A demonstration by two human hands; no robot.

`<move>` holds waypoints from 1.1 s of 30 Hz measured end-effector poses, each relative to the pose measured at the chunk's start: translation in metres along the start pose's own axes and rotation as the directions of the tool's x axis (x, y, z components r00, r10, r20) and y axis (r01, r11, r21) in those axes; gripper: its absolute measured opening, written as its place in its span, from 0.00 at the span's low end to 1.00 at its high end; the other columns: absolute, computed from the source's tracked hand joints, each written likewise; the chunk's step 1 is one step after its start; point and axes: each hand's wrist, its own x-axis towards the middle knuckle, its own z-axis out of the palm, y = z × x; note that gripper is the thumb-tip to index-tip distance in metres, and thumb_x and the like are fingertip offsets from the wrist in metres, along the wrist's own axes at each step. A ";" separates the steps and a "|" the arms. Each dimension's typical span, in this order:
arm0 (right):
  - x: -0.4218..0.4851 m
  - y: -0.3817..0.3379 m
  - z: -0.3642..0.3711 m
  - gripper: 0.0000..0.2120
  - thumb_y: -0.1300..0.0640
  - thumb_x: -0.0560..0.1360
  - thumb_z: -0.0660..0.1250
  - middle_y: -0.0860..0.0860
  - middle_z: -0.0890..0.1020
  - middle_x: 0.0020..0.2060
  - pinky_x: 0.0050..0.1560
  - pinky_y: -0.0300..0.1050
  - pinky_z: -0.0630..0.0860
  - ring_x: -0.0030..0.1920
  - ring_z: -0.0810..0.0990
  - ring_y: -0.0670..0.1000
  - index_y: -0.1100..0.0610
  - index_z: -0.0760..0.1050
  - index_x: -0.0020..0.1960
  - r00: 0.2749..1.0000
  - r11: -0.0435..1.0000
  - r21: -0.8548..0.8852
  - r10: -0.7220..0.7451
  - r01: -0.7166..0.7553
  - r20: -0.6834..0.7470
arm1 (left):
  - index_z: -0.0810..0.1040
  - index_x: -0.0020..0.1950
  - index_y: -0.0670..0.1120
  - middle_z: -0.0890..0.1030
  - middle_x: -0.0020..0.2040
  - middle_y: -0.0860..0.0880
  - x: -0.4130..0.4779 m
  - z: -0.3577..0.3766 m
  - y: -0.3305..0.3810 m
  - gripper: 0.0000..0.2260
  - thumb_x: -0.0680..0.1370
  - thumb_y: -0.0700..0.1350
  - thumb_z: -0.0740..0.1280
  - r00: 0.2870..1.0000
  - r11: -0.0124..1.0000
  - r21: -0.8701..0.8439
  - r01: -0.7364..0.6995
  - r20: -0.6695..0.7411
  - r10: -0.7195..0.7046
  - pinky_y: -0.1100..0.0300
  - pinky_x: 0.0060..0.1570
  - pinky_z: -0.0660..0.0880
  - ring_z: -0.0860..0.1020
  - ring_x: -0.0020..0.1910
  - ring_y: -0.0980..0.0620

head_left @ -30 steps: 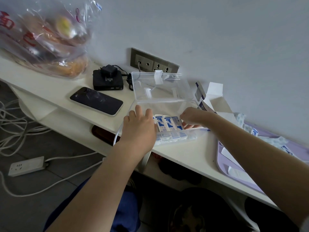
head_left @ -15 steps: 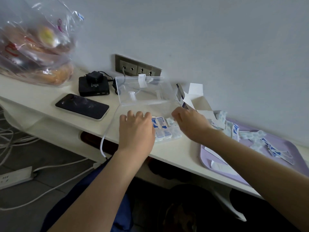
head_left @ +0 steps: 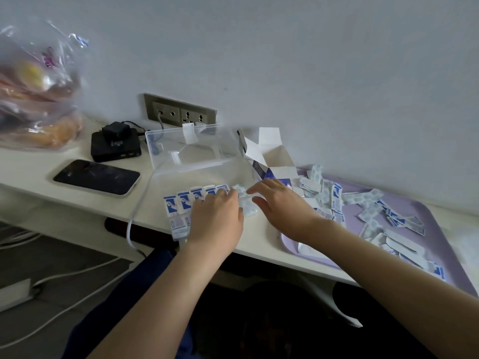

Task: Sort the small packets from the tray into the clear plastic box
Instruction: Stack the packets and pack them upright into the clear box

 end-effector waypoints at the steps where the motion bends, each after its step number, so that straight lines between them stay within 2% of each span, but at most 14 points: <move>1: 0.003 -0.005 0.000 0.14 0.56 0.81 0.56 0.51 0.74 0.62 0.60 0.42 0.68 0.64 0.70 0.51 0.56 0.72 0.64 1.000 0.998 0.059 0.009 -0.007 -0.024 | 0.69 0.63 0.47 0.75 0.60 0.47 0.002 -0.003 -0.005 0.13 0.81 0.48 0.55 1.000 0.999 -0.037 0.012 -0.021 -0.012 0.53 0.54 0.67 0.74 0.58 0.46; 3: 0.016 -0.015 0.001 0.12 0.59 0.80 0.58 0.52 0.77 0.59 0.58 0.45 0.72 0.60 0.74 0.51 0.57 0.74 0.61 0.999 0.982 0.190 0.022 -0.013 -0.043 | 0.70 0.64 0.49 0.74 0.60 0.48 0.006 -0.012 -0.023 0.13 0.81 0.48 0.56 0.994 0.991 -0.115 0.064 -0.076 -0.073 0.53 0.54 0.67 0.73 0.58 0.46; 6: 0.041 -0.033 0.003 0.11 0.63 0.77 0.62 0.54 0.79 0.56 0.56 0.44 0.74 0.54 0.78 0.51 0.59 0.75 0.59 1.000 0.952 0.307 0.004 -0.012 0.029 | 0.68 0.68 0.49 0.72 0.63 0.46 0.010 -0.026 -0.063 0.16 0.80 0.47 0.60 0.969 0.957 -0.196 0.212 -0.089 -0.232 0.50 0.57 0.67 0.71 0.61 0.45; 10: 0.078 -0.053 0.012 0.14 0.61 0.74 0.68 0.53 0.79 0.56 0.52 0.37 0.72 0.49 0.77 0.47 0.58 0.75 0.59 0.979 0.949 0.316 -0.069 0.005 0.191 | 0.63 0.72 0.50 0.68 0.69 0.45 0.010 -0.028 -0.102 0.23 0.78 0.51 0.63 0.920 0.909 -0.154 0.388 0.120 -0.373 0.47 0.60 0.66 0.67 0.65 0.42; 12: 0.092 -0.061 0.016 0.18 0.59 0.71 0.71 0.51 0.79 0.58 0.51 0.37 0.71 0.47 0.76 0.47 0.56 0.75 0.60 0.949 0.959 0.278 -0.131 0.048 0.288 | 0.62 0.72 0.51 0.68 0.70 0.46 0.010 -0.023 -0.110 0.24 0.78 0.54 0.63 0.914 0.893 -0.210 0.398 0.178 -0.365 0.47 0.62 0.66 0.67 0.66 0.43; 16: 0.110 -0.075 0.022 0.23 0.58 0.72 0.71 0.48 0.75 0.60 0.49 0.30 0.63 0.57 0.74 0.48 0.55 0.71 0.65 0.848 0.969 0.146 -0.245 0.199 0.470 | 0.61 0.73 0.52 0.69 0.70 0.47 0.009 -0.020 -0.118 0.25 0.78 0.56 0.61 0.919 0.855 -0.342 0.389 0.207 -0.335 0.45 0.65 0.65 0.67 0.68 0.44; 21: 0.123 -0.082 0.032 0.33 0.47 0.66 0.75 0.48 0.74 0.63 0.58 0.39 0.66 0.60 0.73 0.50 0.49 0.69 0.68 0.760 0.969 0.057 -0.225 0.241 0.610 | 0.59 0.74 0.51 0.68 0.71 0.48 0.011 -0.022 -0.117 0.23 0.81 0.53 0.58 0.923 0.845 -0.375 0.381 0.216 -0.320 0.46 0.67 0.63 0.64 0.70 0.44; 23: 0.124 -0.084 0.032 0.35 0.43 0.65 0.75 0.47 0.75 0.63 0.58 0.40 0.67 0.58 0.73 0.49 0.49 0.67 0.69 0.750 0.967 0.028 -0.215 0.253 0.626 | 0.59 0.75 0.50 0.68 0.71 0.48 0.013 -0.024 -0.116 0.23 0.81 0.53 0.58 0.921 0.847 -0.369 0.383 0.223 -0.320 0.46 0.67 0.62 0.63 0.70 0.44; 24: 0.125 -0.085 0.031 0.35 0.42 0.66 0.74 0.46 0.76 0.59 0.55 0.39 0.67 0.54 0.73 0.48 0.49 0.67 0.69 0.749 0.965 0.011 -0.212 0.263 0.628 | 0.58 0.75 0.50 0.68 0.71 0.48 0.014 -0.024 -0.115 0.24 0.81 0.53 0.58 0.919 0.848 -0.364 0.386 0.229 -0.320 0.46 0.67 0.62 0.63 0.70 0.44; 25: 0.124 -0.086 0.030 0.34 0.41 0.67 0.73 0.44 0.76 0.53 0.50 0.37 0.66 0.47 0.72 0.46 0.50 0.67 0.69 0.748 0.961 -0.007 -0.212 0.278 0.629 | 0.58 0.75 0.49 0.68 0.71 0.48 0.014 -0.024 -0.115 0.24 0.81 0.54 0.58 0.918 0.848 -0.360 0.389 0.233 -0.322 0.46 0.67 0.63 0.63 0.70 0.44; 27: 0.124 -0.088 0.030 0.32 0.41 0.68 0.72 0.39 0.70 0.38 0.44 0.35 0.64 0.36 0.67 0.42 0.52 0.69 0.67 0.755 0.948 -0.053 -0.217 0.315 0.618 | 0.58 0.74 0.49 0.68 0.71 0.48 0.015 -0.025 -0.114 0.24 0.81 0.53 0.58 0.917 0.851 -0.352 0.391 0.231 -0.326 0.46 0.67 0.62 0.64 0.69 0.44; 28: 0.124 -0.090 0.031 0.32 0.40 0.68 0.72 0.39 0.67 0.36 0.44 0.37 0.63 0.35 0.66 0.42 0.51 0.69 0.66 0.759 0.939 -0.075 -0.223 0.336 0.612 | 0.58 0.74 0.49 0.69 0.71 0.48 0.015 -0.025 -0.114 0.23 0.81 0.53 0.57 0.916 0.852 -0.348 0.392 0.229 -0.329 0.46 0.67 0.62 0.64 0.69 0.44; 31: 0.123 -0.095 0.037 0.31 0.39 0.67 0.71 0.45 0.69 0.43 0.48 0.41 0.68 0.43 0.70 0.48 0.50 0.70 0.65 0.757 0.902 -0.138 -0.250 0.408 0.603 | 0.57 0.75 0.49 0.70 0.69 0.48 0.015 -0.025 -0.113 0.22 0.82 0.50 0.56 0.915 0.853 -0.340 0.395 0.225 -0.334 0.47 0.67 0.62 0.65 0.68 0.44; 33: 0.125 -0.095 0.042 0.29 0.39 0.68 0.71 0.48 0.70 0.45 0.50 0.43 0.71 0.45 0.73 0.51 0.51 0.71 0.63 0.761 0.873 -0.179 -0.274 0.453 0.588 | 0.58 0.74 0.49 0.71 0.68 0.48 0.014 -0.026 -0.113 0.21 0.82 0.48 0.55 0.915 0.851 -0.344 0.397 0.218 -0.339 0.48 0.66 0.62 0.65 0.68 0.44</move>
